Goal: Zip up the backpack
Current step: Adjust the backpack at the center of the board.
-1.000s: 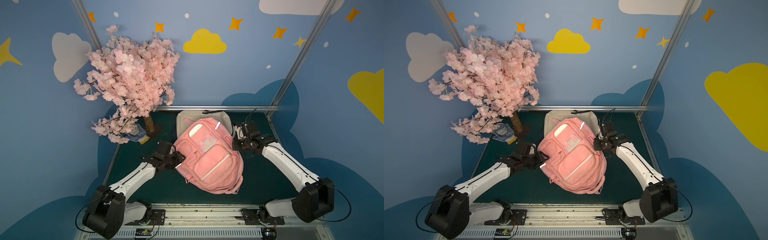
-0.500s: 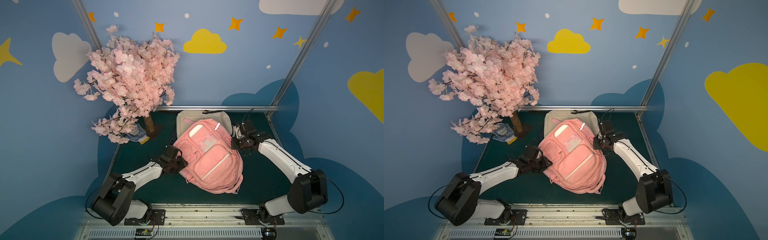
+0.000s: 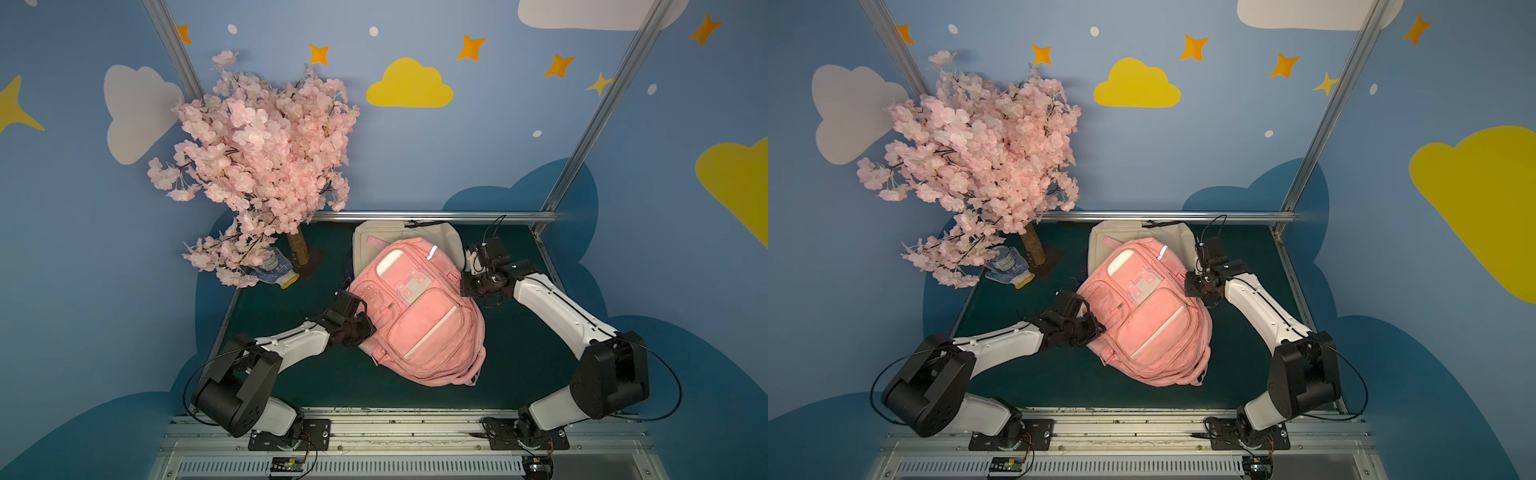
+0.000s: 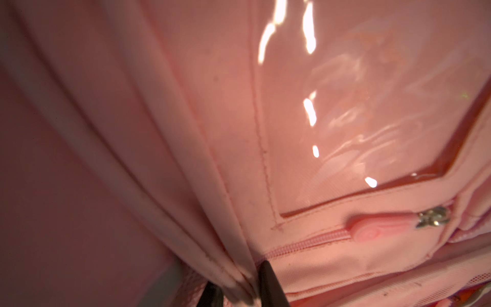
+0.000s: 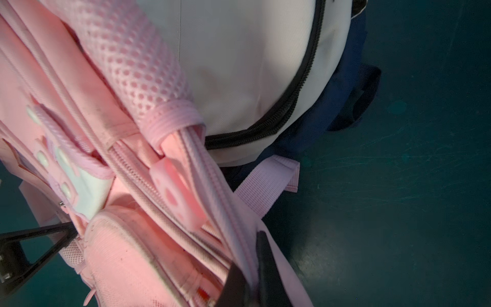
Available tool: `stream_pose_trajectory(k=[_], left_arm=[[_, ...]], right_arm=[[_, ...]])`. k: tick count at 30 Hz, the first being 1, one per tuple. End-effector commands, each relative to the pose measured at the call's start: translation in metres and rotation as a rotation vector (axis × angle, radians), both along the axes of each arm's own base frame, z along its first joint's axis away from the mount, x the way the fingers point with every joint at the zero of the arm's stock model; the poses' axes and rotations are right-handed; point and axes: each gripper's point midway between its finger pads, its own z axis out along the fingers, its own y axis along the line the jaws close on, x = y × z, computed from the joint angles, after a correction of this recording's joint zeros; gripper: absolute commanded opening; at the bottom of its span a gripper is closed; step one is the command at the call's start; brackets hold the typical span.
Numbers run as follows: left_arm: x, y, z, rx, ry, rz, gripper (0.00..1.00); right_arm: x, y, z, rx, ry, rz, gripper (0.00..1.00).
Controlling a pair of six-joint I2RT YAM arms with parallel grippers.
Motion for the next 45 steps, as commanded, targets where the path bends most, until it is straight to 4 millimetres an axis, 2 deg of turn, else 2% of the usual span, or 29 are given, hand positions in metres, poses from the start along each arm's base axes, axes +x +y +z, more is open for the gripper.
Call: stream_pose_trajectory(k=[1,4,8,10,13,16,19,20,23,25,27,29,32,35,38,40,42,45], left_arm=[[-0.003,0.004,0.0,0.049,-0.008,-0.013,0.09],[-0.01,0.011,0.022,0.132,-0.064,-0.011,0.03],[-0.023,0.019,0.055,0.131,-0.158,0.03,0.02],[-0.029,0.025,0.064,0.106,-0.185,0.066,0.02],[-0.037,0.029,0.071,0.041,-0.193,0.113,0.03],[-0.039,0.02,0.078,-0.027,-0.187,0.117,0.03],[-0.038,0.01,0.078,-0.082,-0.169,0.124,0.02],[-0.038,0.008,0.076,-0.09,-0.163,0.129,0.02],[-0.037,0.009,0.068,-0.092,-0.136,0.167,0.02],[-0.036,0.013,0.066,-0.09,-0.13,0.203,0.03],[-0.033,0.017,0.067,-0.088,-0.134,0.237,0.03],[-0.03,0.018,0.071,-0.089,-0.15,0.256,0.02],[-0.024,0.018,0.078,-0.091,-0.167,0.27,0.02],[-0.019,0.016,0.083,-0.098,-0.178,0.272,0.02],[-0.017,0.013,0.084,-0.108,-0.18,0.273,0.03],[-0.016,0.01,0.084,-0.117,-0.177,0.269,0.03],[-0.016,0.009,0.085,-0.123,-0.176,0.267,0.02],[-0.016,0.007,0.087,-0.134,-0.177,0.263,0.03]], right_arm=[[0.023,0.009,0.032,0.057,-0.093,-0.004,0.0],[0.032,0.019,0.048,0.084,-0.139,0.052,0.0],[0.05,0.035,0.068,0.125,-0.175,0.077,0.0],[0.059,0.045,0.07,0.126,-0.175,0.095,0.0],[0.073,0.068,0.064,0.13,-0.162,0.129,0.0],[0.086,0.097,0.048,0.118,-0.137,0.168,0.0],[0.097,0.112,0.034,0.08,-0.106,0.168,0.0],[0.101,0.113,0.033,0.07,-0.099,0.158,0.05],[0.101,0.111,0.037,0.049,-0.064,0.117,0.35],[0.094,0.106,0.048,0.007,-0.069,0.109,0.55],[0.082,0.097,0.066,-0.063,-0.105,0.101,0.68],[0.061,0.088,0.084,-0.126,-0.131,0.081,0.77],[0.013,0.089,0.1,-0.112,-0.141,0.09,0.79],[-0.044,0.102,0.1,-0.075,-0.16,0.109,0.78],[-0.099,0.114,0.08,-0.029,-0.142,0.1,0.72],[-0.137,0.129,0.062,0.017,-0.119,0.092,0.65],[-0.163,0.141,0.046,0.047,-0.11,0.08,0.62],[-0.196,0.169,0.018,0.102,-0.082,0.122,0.62]])
